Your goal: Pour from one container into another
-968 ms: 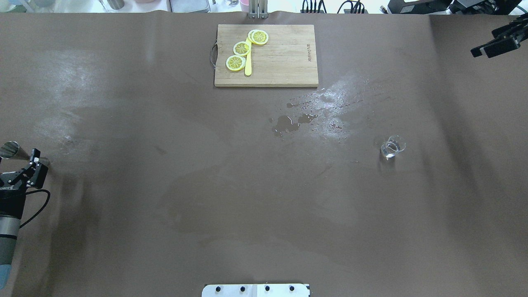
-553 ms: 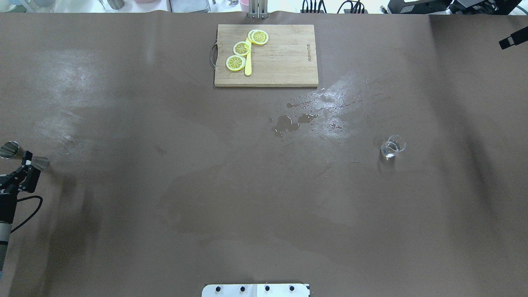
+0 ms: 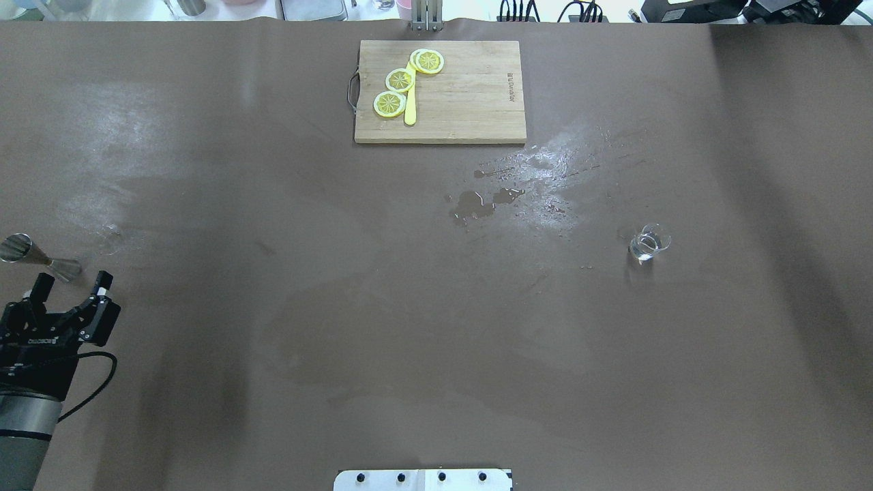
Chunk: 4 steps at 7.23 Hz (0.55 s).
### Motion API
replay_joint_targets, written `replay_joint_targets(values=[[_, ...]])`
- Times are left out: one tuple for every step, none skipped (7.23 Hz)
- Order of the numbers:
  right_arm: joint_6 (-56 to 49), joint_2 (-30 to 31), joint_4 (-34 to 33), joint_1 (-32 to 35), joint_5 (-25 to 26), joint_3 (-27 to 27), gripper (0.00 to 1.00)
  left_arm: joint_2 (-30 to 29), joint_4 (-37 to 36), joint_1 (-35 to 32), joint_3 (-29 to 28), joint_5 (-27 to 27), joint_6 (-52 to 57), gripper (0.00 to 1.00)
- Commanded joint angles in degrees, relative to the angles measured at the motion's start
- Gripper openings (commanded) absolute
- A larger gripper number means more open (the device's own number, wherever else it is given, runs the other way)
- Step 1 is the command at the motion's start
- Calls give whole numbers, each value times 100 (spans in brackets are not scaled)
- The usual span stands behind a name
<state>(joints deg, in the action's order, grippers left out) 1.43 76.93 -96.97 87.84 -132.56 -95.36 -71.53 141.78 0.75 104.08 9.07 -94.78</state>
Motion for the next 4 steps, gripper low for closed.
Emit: replay_joint_targets(values=[[-1114,521,-156,84,231,-88,100,-210,-979,14,786,1012,-5,99],[-1119,586,-155,84,231,-45,100,-516,-1517,-222,937,1740,-5,99],[-1127,630,-155,84,240,-18,100,-937,-1557,-729,964,2626,73,99],[-1084,709,-155,84,205,-62,100,-1141,-1557,-1239,1052,3557,483,99]])
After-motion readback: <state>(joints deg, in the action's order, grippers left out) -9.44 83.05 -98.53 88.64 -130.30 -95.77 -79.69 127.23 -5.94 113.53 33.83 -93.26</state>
